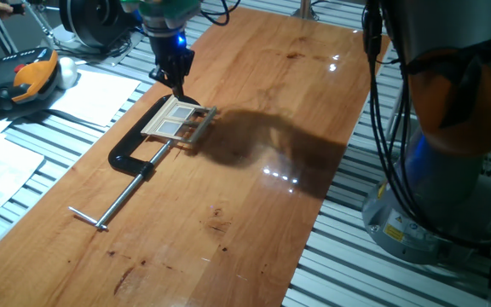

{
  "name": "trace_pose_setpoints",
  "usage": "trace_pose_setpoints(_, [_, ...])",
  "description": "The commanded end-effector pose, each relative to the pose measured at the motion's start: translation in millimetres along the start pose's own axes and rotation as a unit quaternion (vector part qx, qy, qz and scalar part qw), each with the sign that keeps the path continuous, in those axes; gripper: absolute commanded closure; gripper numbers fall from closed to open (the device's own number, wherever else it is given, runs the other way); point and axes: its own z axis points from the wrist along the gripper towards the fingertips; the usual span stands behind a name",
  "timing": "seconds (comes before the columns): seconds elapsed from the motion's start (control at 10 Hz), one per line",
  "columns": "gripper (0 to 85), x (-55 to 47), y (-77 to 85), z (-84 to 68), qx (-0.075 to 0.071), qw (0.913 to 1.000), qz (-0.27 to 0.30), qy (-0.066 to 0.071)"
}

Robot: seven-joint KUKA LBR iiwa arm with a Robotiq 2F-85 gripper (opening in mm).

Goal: Close a sliding window

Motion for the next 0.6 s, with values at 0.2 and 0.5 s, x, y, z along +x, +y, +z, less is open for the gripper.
trace_pose_setpoints(0.2, [85.0, -3.6, -1.0, 5.6, 0.008, 0.9994, -0.021, 0.027])
trace_pose_setpoints(0.5, [85.0, -10.7, -9.3, 13.0, 0.007, 0.9995, -0.026, 0.016])
